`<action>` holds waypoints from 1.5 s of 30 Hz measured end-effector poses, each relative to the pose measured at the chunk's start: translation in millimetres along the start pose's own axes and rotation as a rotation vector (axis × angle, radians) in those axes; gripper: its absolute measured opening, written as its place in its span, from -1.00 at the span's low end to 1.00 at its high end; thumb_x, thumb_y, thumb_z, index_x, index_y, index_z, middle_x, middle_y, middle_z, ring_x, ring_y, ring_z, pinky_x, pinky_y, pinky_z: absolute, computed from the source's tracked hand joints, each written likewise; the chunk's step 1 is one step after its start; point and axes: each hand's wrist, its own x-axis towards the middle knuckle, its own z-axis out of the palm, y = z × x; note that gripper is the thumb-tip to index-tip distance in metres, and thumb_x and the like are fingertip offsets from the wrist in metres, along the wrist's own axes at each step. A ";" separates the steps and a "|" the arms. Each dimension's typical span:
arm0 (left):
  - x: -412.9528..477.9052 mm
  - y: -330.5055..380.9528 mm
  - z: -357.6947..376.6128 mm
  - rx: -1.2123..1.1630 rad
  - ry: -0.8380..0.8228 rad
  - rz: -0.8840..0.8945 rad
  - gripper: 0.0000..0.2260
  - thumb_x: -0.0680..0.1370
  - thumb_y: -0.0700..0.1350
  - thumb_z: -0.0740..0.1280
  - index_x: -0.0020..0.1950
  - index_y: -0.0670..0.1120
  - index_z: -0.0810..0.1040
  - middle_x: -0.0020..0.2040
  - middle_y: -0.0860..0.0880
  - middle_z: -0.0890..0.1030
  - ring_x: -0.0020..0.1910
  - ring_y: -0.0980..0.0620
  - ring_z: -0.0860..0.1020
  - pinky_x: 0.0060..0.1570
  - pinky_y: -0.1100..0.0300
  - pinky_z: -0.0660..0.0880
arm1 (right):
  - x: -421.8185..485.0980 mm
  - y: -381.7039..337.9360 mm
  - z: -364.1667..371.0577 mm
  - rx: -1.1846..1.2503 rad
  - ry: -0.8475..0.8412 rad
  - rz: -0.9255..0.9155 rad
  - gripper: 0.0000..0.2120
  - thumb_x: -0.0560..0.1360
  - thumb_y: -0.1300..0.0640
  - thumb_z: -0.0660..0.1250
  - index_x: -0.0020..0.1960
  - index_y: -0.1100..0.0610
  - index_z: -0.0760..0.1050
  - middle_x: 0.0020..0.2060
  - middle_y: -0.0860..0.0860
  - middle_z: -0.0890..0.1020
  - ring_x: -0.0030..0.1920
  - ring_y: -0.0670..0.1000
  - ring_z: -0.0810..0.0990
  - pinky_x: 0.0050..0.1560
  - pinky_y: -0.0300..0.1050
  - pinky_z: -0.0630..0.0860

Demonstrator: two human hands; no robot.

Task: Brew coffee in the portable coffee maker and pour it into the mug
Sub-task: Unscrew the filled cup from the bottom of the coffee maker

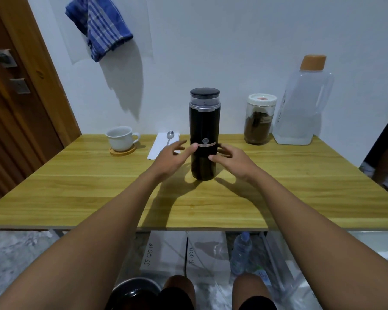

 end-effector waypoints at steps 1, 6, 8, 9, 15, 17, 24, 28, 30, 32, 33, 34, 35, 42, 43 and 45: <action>5.0 10.4 -1.9 -0.057 0.008 0.030 -0.29 0.48 0.40 0.31 0.52 0.05 0.39 0.34 -0.04 0.53 0.30 0.00 0.50 0.20 0.09 0.47 | 2.0 -4.6 -0.2 0.033 -0.004 -0.050 -0.36 0.50 -0.03 0.44 0.52 0.04 0.31 0.42 0.03 0.46 0.40 0.04 0.43 0.32 -0.05 0.41; 26.8 52.0 -6.2 -0.227 -0.014 0.108 -0.51 0.47 0.19 0.48 0.34 0.07 0.54 0.24 0.04 0.63 0.12 0.26 0.61 -0.03 0.42 0.50 | 12.0 -13.6 -2.8 0.121 0.019 -0.194 -0.35 0.46 0.02 0.50 0.48 -0.02 0.32 0.39 0.00 0.48 0.39 0.02 0.44 0.39 0.01 0.42; 34.2 57.4 -5.0 -0.256 -0.017 0.098 -0.49 0.44 0.12 0.55 0.32 0.01 0.54 0.22 0.03 0.64 0.15 0.17 0.62 0.08 0.27 0.56 | 16.1 -14.7 -4.4 0.121 0.024 -0.218 -0.35 0.45 0.02 0.51 0.47 -0.03 0.33 0.37 -0.01 0.49 0.37 0.00 0.46 0.34 -0.06 0.45; 36.7 58.3 -4.3 -0.264 -0.014 0.087 -0.47 0.42 0.11 0.57 0.32 -0.02 0.53 0.21 0.01 0.64 0.17 0.11 0.62 0.16 0.17 0.57 | 17.6 -14.9 -5.0 0.125 0.026 -0.228 -0.35 0.45 0.02 0.52 0.46 -0.03 0.34 0.35 -0.03 0.51 0.35 -0.01 0.48 0.30 -0.11 0.47; 44.4 54.7 -6.4 -0.243 -0.016 0.087 -0.39 0.34 0.15 0.60 0.31 -0.01 0.53 0.19 0.02 0.65 0.18 0.06 0.62 0.23 0.00 0.57 | 26.2 -17.0 -8.5 0.067 0.038 -0.244 -0.37 0.44 -0.04 0.52 0.44 -0.06 0.36 0.29 -0.07 0.55 0.29 -0.04 0.52 0.27 -0.09 0.49; 45.5 54.0 -7.3 -0.236 -0.015 0.093 -0.35 0.29 0.19 0.60 0.31 0.00 0.53 0.19 0.03 0.65 0.18 0.05 0.62 0.23 -0.01 0.57 | 27.9 -17.0 -9.8 0.057 0.028 -0.244 -0.37 0.43 -0.02 0.52 0.44 -0.06 0.36 0.29 -0.05 0.56 0.30 -0.03 0.53 0.34 -0.01 0.47; 44.9 52.4 -6.4 -0.227 -0.004 0.100 -0.31 0.27 0.21 0.60 0.32 0.00 0.51 0.19 0.01 0.64 0.17 0.04 0.62 0.21 -0.02 0.58 | 30.6 -17.0 -13.0 -0.015 0.005 -0.241 -0.35 0.41 -0.11 0.51 0.43 -0.11 0.35 0.23 -0.16 0.55 0.24 -0.13 0.51 0.31 -0.04 0.44; 42.6 52.9 -5.1 -0.228 0.008 0.100 -0.35 0.30 0.19 0.59 0.30 0.00 0.52 0.18 0.01 0.64 0.15 0.04 0.63 0.19 -0.01 0.59 | 30.6 -15.1 -11.5 -0.003 0.015 -0.257 -0.36 0.43 -0.08 0.50 0.43 -0.05 0.35 0.31 -0.05 0.54 0.34 -0.01 0.49 0.39 0.09 0.42; 42.5 53.3 -5.5 -0.236 0.008 0.099 -0.37 0.31 0.18 0.60 0.30 0.00 0.52 0.17 0.01 0.64 0.15 0.04 0.63 0.19 -0.02 0.59 | 30.3 -15.2 -10.6 0.005 0.020 -0.260 -0.38 0.45 -0.06 0.49 0.44 -0.03 0.35 0.32 -0.02 0.54 0.35 0.01 0.48 0.39 0.12 0.41; 42.6 54.0 -5.8 -0.236 0.005 0.099 -0.36 0.31 0.17 0.60 0.30 -0.01 0.52 0.18 0.00 0.64 0.15 0.04 0.63 0.20 -0.01 0.59 | 29.7 -15.6 -10.2 0.005 0.024 -0.264 -0.41 0.45 -0.04 0.49 0.42 -0.03 0.37 0.31 -0.03 0.54 0.35 0.01 0.49 0.39 0.12 0.42; 42.5 54.0 -5.6 -0.234 0.006 0.099 -0.36 0.31 0.17 0.60 0.30 -0.01 0.52 0.18 0.01 0.64 0.15 0.04 0.63 0.19 -0.01 0.59 | 29.3 -15.8 -10.0 0.009 0.024 -0.265 -0.42 0.46 -0.03 0.49 0.41 -0.04 0.37 0.31 -0.04 0.54 0.34 0.00 0.49 0.39 0.11 0.41; 42.1 54.1 -5.5 -0.237 0.007 0.098 -0.37 0.31 0.17 0.60 0.30 -0.01 0.52 0.18 0.01 0.64 0.15 0.05 0.63 0.19 -0.01 0.59 | 28.6 -16.1 -9.6 0.014 0.025 -0.264 -0.43 0.46 -0.03 0.49 0.40 -0.04 0.38 0.30 -0.05 0.54 0.33 -0.02 0.49 0.40 0.09 0.41; 41.7 54.2 -5.3 -0.242 0.008 0.097 -0.37 0.32 0.17 0.60 0.30 -0.01 0.52 0.18 0.01 0.64 0.14 0.06 0.64 0.19 -0.01 0.59 | 27.8 -16.2 -9.1 0.021 0.028 -0.260 -0.42 0.46 -0.03 0.49 0.42 -0.03 0.38 0.30 -0.05 0.55 0.33 -0.04 0.49 0.40 0.05 0.40; 37.9 55.4 0.1 -0.210 0.060 0.075 -0.34 0.28 0.27 0.56 0.29 0.03 0.53 0.17 0.06 0.64 0.16 0.07 0.62 0.22 0.00 0.57 | 19.0 1.4 11.6 0.065 0.033 -0.121 -0.19 0.37 -0.12 0.56 0.50 0.01 0.28 0.32 -0.06 0.51 0.32 -0.05 0.46 0.22 -0.19 0.42; 36.8 54.4 2.4 -0.209 0.075 0.071 -0.35 0.30 0.27 0.56 0.29 0.04 0.52 0.18 0.06 0.64 0.18 0.05 0.61 0.22 -0.01 0.56 | 17.6 6.2 19.2 0.066 0.026 -0.083 -0.15 0.32 -0.14 0.58 0.49 0.02 0.28 0.28 -0.11 0.51 0.29 -0.07 0.47 0.14 -0.24 0.43; 34.2 52.1 8.1 -0.243 0.092 0.064 -0.39 0.36 0.23 0.55 0.31 0.04 0.50 0.20 0.05 0.63 0.18 0.05 0.61 0.21 0.01 0.57 | 16.7 12.3 34.4 0.091 0.054 -0.027 -0.08 0.20 -0.20 0.61 0.43 0.01 0.31 0.18 -0.18 0.54 0.22 -0.09 0.51 0.05 -0.24 0.48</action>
